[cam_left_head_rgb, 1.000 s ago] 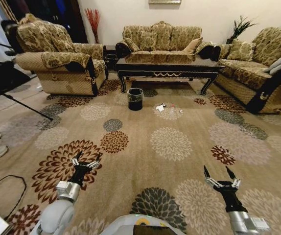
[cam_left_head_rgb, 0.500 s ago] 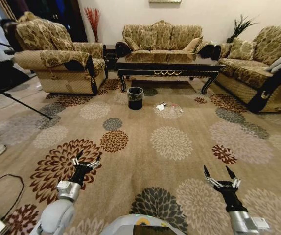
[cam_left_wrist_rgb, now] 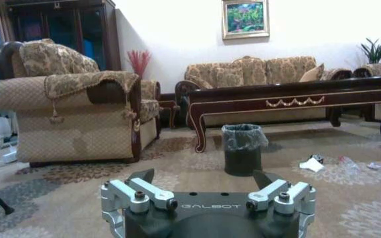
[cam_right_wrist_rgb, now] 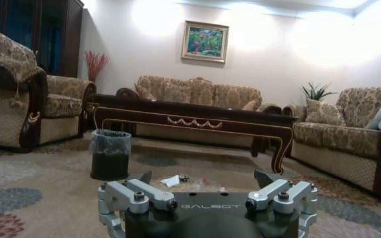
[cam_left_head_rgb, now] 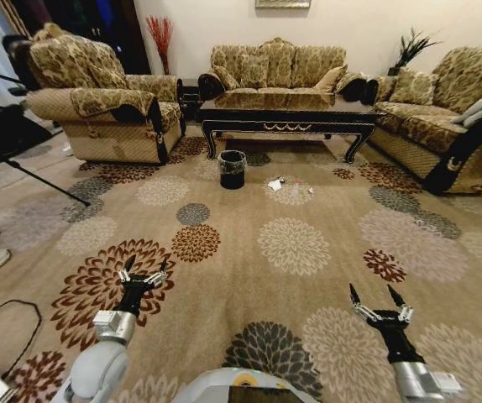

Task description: Move to the front of the table and pick up the trash from the floor, then place it into the trash bin.

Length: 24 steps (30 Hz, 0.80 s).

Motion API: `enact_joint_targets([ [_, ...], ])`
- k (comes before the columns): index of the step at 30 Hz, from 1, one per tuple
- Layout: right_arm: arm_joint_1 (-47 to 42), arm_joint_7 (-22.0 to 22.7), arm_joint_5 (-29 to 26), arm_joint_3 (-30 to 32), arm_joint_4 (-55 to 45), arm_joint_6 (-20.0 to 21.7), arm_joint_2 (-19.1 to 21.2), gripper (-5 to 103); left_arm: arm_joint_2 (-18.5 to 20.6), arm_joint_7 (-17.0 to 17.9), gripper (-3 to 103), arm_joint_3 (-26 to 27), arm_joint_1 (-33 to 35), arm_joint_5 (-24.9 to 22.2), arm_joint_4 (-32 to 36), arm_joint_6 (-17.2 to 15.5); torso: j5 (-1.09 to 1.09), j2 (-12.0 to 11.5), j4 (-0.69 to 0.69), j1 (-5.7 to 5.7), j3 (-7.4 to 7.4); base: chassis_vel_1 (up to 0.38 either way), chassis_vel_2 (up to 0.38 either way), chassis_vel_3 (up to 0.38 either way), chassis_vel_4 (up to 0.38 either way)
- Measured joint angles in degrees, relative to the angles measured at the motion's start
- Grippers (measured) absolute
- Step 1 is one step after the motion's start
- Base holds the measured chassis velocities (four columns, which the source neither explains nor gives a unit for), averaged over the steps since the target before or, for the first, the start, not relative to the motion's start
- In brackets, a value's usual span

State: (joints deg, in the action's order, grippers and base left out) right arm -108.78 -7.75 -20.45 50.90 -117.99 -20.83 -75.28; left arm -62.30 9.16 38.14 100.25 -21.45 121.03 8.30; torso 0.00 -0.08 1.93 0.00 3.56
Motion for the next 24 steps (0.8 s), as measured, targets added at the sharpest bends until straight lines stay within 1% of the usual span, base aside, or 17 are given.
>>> enact_joint_targets([
  [7, -0.05, 0.03, 0.18, 0.01, -0.01, -0.04, -0.09, 100, 0.0, -0.12, 100, 0.0, 0.06, 0.09, -0.26, 0.19, 0.0, 0.0, 0.0, 0.0, 0.13, -0.1, 0.129, 0.117, -0.109],
  [18, -0.02, 0.06, 0.28, -0.05, -0.04, -0.06, -0.18, 100, 0.09, -0.33, 100, 0.1, 0.08, 0.13, -0.35, 0.19, 0.0, 0.0, -0.01, 0.0, 0.23, -0.166, 0.155, 0.15, -0.15],
  [24, 0.02, 0.06, 0.34, -0.08, -0.04, -0.06, -0.18, 100, 0.07, -0.38, 100, 0.24, 0.28, 0.13, -0.34, 0.22, 0.0, 0.0, 0.01, 0.0, 0.27, -0.15, 0.169, 0.152, -0.154],
])
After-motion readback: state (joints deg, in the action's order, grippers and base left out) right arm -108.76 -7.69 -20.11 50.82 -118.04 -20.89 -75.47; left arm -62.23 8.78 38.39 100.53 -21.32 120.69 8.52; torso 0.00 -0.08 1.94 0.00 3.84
